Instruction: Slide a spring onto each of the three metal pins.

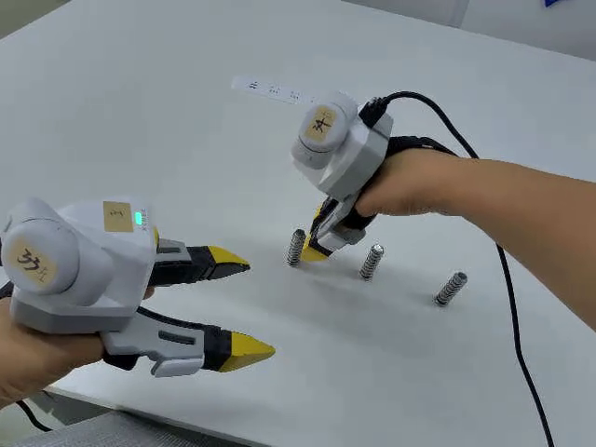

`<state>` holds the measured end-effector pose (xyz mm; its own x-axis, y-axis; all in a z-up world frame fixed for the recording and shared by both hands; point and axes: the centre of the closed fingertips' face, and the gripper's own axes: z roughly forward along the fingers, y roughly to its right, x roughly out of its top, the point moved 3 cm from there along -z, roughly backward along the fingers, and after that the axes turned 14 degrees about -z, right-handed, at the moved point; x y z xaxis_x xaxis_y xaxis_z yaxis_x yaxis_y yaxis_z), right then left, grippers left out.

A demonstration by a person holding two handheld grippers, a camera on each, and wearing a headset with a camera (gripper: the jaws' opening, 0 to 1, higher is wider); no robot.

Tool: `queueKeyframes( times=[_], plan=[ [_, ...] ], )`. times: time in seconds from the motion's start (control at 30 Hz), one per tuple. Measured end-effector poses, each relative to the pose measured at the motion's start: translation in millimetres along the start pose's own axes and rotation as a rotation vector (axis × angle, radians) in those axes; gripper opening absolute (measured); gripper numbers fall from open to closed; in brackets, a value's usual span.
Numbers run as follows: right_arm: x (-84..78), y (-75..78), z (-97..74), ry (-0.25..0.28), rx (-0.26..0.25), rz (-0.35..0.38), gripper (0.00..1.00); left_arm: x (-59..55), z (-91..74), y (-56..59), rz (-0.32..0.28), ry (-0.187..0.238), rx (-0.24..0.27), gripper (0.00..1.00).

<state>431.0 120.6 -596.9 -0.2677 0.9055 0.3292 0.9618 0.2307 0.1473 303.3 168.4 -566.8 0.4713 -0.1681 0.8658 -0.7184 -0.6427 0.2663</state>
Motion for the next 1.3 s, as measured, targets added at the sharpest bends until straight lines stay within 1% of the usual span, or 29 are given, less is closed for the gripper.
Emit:
queueKeyframes(
  times=[0.2,0.4,0.53,0.73,0.9,1.0,1.23,1.3],
  plan=[
    [-18.4,1.1,-11.2,0.01,-0.026,0.036,0.24,0.1,-0.2,-1.3,-0.001,-0.003,0.003,0.57],
    [-35.9,4.0,-23.2,0.036,-0.06,0.092,0.26,0.4,-1.1,-3.4,-0.006,-0.005,0.011,0.57],
    [-47.5,3.1,-30.5,0.052,-0.077,0.123,0.28,0.1,-1.6,-4.6,-0.012,-0.009,0.016,0.57],
    [-63.2,0.8,-39.7,0.076,-0.105,0.161,0.31,2.5,-2.3,-8.3,-0.03,0.003,0.029,0.58],
    [-75.6,-2.1,-48.4,0.106,-0.134,0.197,0.33,4.2,-2.0,-10.0,-0.04,0.01,0.034,0.59],
    [-82.5,-3.5,-53.9,0.143,-0.158,0.231,0.36,5.4,-1.7,-11.0,-0.045,0.013,0.036,0.59],
    [-93.5,-10.2,-63.9,0.214,-0.217,0.266,0.44,9.7,-1.6,-12.4,-0.058,0.026,0.033,0.59],
    [-97.2,-11.2,-65.1,0.223,-0.233,0.275,0.46,10.1,-1.2,-12.7,-0.059,0.026,0.033,0.6]
  ],
)
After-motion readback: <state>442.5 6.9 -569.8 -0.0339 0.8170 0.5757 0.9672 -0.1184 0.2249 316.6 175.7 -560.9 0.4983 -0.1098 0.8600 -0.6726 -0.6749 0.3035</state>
